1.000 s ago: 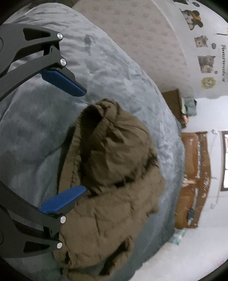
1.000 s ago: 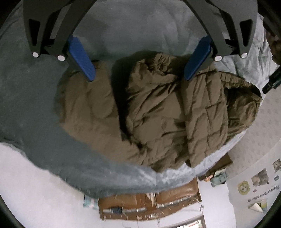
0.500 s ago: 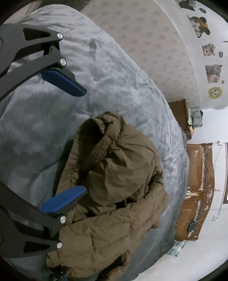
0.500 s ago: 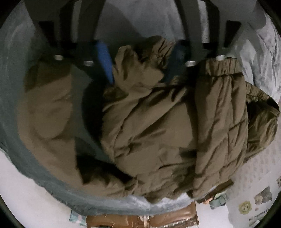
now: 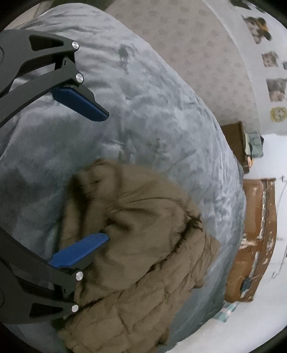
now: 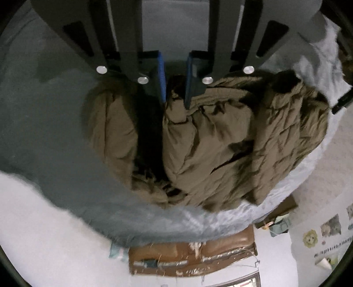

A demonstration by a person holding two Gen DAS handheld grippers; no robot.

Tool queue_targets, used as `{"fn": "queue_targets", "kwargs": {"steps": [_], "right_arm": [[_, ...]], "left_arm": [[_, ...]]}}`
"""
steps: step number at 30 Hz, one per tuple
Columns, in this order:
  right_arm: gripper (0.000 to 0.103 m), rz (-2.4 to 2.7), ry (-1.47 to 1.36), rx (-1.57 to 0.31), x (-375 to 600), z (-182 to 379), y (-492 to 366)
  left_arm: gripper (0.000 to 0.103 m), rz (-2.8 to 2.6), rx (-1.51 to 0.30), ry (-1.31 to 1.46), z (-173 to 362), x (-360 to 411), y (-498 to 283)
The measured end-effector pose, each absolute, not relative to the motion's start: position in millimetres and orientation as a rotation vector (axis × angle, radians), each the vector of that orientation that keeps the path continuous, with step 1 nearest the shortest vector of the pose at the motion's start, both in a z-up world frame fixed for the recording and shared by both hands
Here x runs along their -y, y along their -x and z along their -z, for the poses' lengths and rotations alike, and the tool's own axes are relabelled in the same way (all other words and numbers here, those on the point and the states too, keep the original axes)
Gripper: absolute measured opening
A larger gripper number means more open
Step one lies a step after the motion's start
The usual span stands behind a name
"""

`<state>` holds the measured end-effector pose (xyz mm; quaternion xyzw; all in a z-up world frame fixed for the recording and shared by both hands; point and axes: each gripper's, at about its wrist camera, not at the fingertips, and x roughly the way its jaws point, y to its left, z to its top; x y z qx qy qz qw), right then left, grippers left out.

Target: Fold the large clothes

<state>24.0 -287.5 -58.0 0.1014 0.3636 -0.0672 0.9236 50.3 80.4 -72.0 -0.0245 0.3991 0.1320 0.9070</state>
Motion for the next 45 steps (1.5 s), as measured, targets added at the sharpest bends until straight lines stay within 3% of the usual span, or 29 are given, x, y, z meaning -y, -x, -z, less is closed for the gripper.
{"fn": "queue_targets", "kwargs": {"steps": [10,12,14,17,20,28,29,31,32,33,34,35,36,37,38,45], "right_arm": [[0.015,0.185,-0.158,-0.756,291,57,-39],[0.015,0.182,-0.177,-0.761,296,58,-34],[0.015,0.179,-0.194,-0.768,301,61,-30],[0.015,0.171,-0.216,-0.769,303,64,-32],[0.014,0.152,-0.235,-0.751,308,62,-27],[0.014,0.081,-0.165,-0.673,323,13,35],[0.016,0.069,-0.147,-0.676,323,13,46],[0.039,0.039,-0.179,-0.707,331,23,67],[0.066,0.04,-0.191,-0.733,336,30,73],[0.079,0.051,-0.203,-0.738,341,34,79],[0.08,0.067,-0.217,-0.734,345,35,83],[0.08,0.085,-0.245,-0.73,351,35,86],[0.081,0.094,-0.288,-0.715,358,32,89],[0.082,0.099,-0.32,-0.689,362,27,91],[0.085,0.09,-0.334,-0.664,362,21,91],[0.087,-0.057,-0.299,-0.67,300,16,62]], "left_arm": [[0.097,-0.175,-0.981,0.078,125,-64,-90],[0.081,-0.147,-1.01,0.098,135,-62,-94],[0.044,-0.11,-1.041,0.096,144,-57,-99],[0.024,-0.069,-1.034,0.089,144,-52,-101],[0.019,-0.071,-0.977,0.093,124,-53,-95],[0.018,-0.031,-0.772,0.005,18,-51,-13],[0.019,-0.027,-0.772,-0.024,13,-51,-3],[0.023,-0.027,-0.83,-0.074,24,-44,19],[0.027,-0.017,-0.868,-0.069,32,-45,23],[0.031,-0.015,-0.888,-0.063,37,-47,25],[0.041,-0.025,-0.909,-0.056,44,-48,29],[0.06,-0.047,-0.905,-0.055,43,-48,31],[0.072,-0.072,-0.889,-0.049,37,-52,32],[0.094,-0.107,-0.844,-0.03,25,-55,34],[0.1,-0.144,-0.788,-0.018,10,-57,34],[0.1,-0.158,-0.666,-0.066,-30,-23,-9]]}}
